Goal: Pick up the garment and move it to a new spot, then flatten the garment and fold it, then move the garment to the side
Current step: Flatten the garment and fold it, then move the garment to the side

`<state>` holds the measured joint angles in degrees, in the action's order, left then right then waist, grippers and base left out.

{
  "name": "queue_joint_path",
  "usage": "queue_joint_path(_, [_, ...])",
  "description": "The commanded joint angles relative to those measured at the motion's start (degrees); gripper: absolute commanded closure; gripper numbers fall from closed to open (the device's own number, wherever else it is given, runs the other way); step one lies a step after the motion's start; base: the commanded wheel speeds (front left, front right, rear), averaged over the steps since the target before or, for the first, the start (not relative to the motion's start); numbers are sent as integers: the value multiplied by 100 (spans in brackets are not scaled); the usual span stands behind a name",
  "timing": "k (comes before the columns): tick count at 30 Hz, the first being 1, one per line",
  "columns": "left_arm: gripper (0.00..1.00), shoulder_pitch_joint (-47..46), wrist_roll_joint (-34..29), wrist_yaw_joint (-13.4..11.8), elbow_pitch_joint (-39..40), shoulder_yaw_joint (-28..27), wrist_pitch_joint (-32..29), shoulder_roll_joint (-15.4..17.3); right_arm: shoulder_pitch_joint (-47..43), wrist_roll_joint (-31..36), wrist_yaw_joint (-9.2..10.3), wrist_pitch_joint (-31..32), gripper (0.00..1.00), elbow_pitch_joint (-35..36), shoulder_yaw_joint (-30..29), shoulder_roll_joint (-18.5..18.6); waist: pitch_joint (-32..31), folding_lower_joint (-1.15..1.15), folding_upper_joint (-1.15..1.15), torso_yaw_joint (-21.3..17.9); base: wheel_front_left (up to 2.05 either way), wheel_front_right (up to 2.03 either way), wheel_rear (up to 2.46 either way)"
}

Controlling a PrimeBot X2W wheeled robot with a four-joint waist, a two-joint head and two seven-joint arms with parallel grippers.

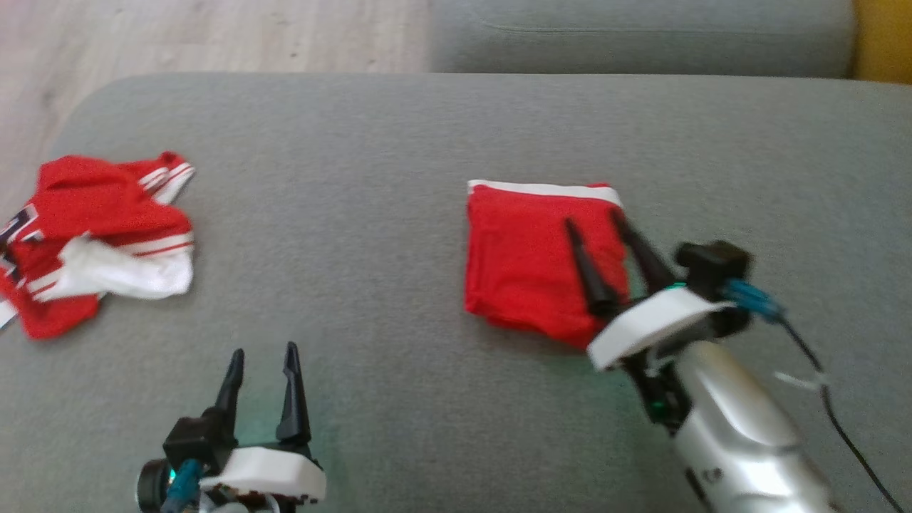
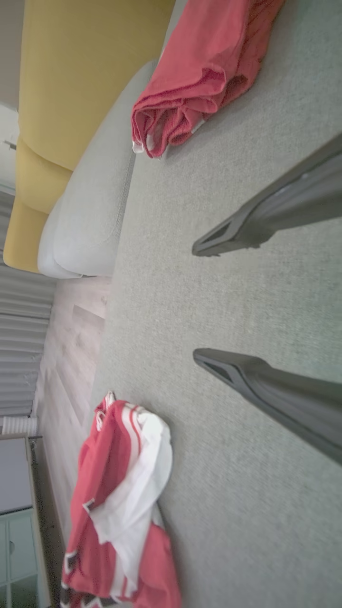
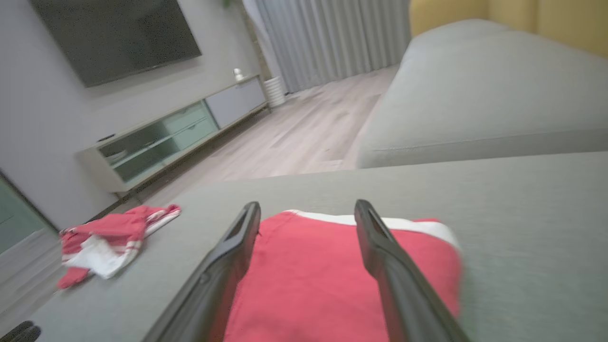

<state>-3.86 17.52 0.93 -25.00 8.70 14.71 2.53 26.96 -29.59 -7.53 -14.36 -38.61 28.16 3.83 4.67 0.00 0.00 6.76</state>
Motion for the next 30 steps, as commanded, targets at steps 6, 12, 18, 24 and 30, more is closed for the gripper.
queue_joint_path(6, [0,-168,-349,-153,326,-375,29,35,-600,650,4,-62,0,600,-1248,-95,-55,0,0,-415,0,0,0])
queue_joint_path(12, [0,-28,-675,-174,403,-433,29,35,-1146,1101,4,-63,0,645,-1891,-95,-188,0,0,-587,0,0,0])
queue_joint_path(18, [0,253,-867,-191,428,-419,29,35,-1715,1228,4,-63,0,597,-2012,-95,-337,0,0,-681,0,0,0])
queue_joint_path(24, [0,298,-919,-214,458,-322,29,35,-1721,1240,4,-63,0,620,-1975,-95,-306,0,0,-661,0,0,0])
queue_joint_path(30, [0,184,-888,-208,472,-168,29,35,-1500,1134,4,-63,0,629,-1951,-95,-121,0,0,-537,0,0,0])
